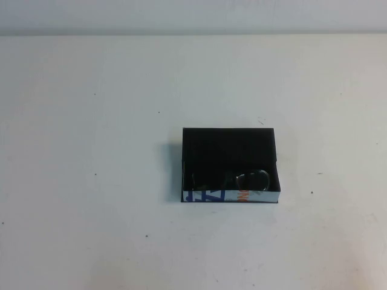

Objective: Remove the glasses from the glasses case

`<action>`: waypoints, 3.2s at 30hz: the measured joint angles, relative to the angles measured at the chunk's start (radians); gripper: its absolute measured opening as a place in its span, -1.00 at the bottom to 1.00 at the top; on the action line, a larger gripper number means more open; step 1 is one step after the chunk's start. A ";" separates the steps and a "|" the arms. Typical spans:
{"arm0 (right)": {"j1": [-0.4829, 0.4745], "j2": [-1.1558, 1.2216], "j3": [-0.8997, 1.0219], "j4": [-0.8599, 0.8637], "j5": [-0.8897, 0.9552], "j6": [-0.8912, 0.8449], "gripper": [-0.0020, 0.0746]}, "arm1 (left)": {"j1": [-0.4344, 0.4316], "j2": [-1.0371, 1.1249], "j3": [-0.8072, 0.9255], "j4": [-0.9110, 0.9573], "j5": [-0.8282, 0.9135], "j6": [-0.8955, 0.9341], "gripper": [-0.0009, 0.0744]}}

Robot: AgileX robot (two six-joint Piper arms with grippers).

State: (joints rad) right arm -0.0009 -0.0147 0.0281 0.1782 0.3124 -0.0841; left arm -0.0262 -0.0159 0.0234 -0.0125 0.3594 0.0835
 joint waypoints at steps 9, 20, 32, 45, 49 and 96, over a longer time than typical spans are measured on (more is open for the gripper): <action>0.000 0.000 0.000 0.000 0.000 0.000 -0.99 | 0.000 0.000 0.000 0.000 0.000 0.000 -0.99; 0.000 0.000 0.000 0.000 0.000 0.000 -0.99 | 0.000 0.000 0.000 0.000 0.000 0.000 -0.99; 0.000 0.000 0.000 0.000 0.000 0.000 -0.99 | 0.000 0.000 0.000 0.000 0.000 0.000 -0.99; 0.000 0.000 0.000 0.004 0.000 0.000 -0.99 | 0.000 0.000 0.000 0.000 0.000 0.000 -0.99; 0.000 0.000 -0.070 0.008 0.017 0.020 -0.99 | 0.000 0.000 0.000 0.000 0.000 0.000 -0.99; 0.441 1.553 -1.343 0.005 0.856 -0.952 -0.20 | 0.000 0.000 0.000 0.000 0.000 0.000 -0.99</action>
State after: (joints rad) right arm 0.4404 1.5380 -1.3149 0.1835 1.1681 -1.0360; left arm -0.0262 -0.0159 0.0234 -0.0125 0.3594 0.0835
